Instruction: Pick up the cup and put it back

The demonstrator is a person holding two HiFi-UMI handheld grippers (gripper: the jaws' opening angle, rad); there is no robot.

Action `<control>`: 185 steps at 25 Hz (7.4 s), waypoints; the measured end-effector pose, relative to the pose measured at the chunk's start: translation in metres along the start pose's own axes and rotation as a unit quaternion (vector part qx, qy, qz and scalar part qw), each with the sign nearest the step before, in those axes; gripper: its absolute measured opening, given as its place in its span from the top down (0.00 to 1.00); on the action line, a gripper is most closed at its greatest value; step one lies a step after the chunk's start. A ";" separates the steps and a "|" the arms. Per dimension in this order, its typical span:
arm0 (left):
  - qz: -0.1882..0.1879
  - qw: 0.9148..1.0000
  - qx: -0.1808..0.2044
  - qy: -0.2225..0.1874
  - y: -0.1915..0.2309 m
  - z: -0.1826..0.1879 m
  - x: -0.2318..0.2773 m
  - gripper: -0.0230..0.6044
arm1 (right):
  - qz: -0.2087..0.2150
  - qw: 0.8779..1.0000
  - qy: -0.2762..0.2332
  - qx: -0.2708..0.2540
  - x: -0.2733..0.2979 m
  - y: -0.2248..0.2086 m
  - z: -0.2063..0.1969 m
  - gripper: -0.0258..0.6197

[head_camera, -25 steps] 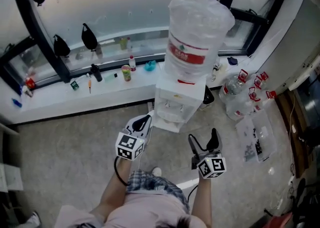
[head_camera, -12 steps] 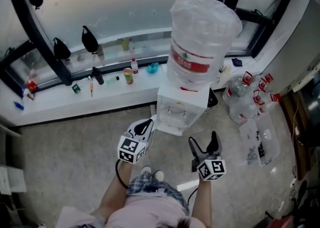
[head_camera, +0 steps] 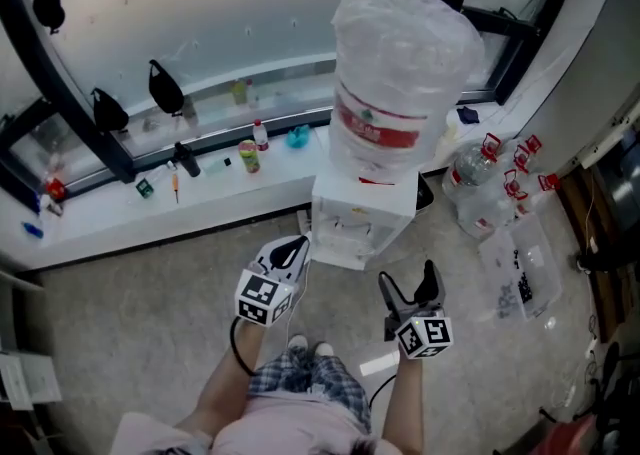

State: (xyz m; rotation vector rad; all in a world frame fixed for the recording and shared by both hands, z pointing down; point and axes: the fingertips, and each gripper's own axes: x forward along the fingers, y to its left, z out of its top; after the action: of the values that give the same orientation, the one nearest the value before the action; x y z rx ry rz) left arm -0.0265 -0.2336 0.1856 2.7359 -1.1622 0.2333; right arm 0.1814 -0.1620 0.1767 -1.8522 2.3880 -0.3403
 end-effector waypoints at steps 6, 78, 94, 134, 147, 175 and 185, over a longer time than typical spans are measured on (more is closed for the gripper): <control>0.012 1.000 0.001 0.005 -0.001 -0.013 0.011 0.92 | 0.013 1.000 0.009 0.003 0.008 -0.008 -0.014 0.17; -0.069 0.997 0.012 0.015 0.098 -0.738 0.303 0.92 | -0.010 0.986 0.138 -0.096 0.293 -0.242 -0.829 0.17; -0.065 0.998 0.010 0.016 0.101 -0.743 0.302 0.92 | -0.040 0.979 0.189 -0.071 0.336 -0.264 -0.857 0.17; -0.060 0.998 0.015 0.019 0.093 -0.740 0.298 0.92 | 0.057 0.976 0.147 -0.149 0.259 -0.210 -0.793 0.34; -0.058 0.998 0.024 0.015 0.092 -0.741 0.302 0.92 | 0.097 0.980 0.099 -0.141 0.179 -0.188 -0.714 0.34; -0.066 0.997 0.014 0.022 0.086 -0.742 0.299 0.92 | 0.028 0.979 0.139 -0.147 0.320 -0.239 -0.808 0.34; -0.071 0.997 0.012 0.025 0.082 -0.743 0.299 0.92 | -0.012 0.974 0.186 -0.129 0.349 -0.271 -0.848 0.34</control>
State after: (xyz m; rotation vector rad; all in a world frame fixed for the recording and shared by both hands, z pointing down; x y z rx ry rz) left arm 0.0589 -0.3452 0.9784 2.8007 -0.9535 0.2958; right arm 0.1655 -0.4652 1.0834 -2.0888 2.7722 -0.4309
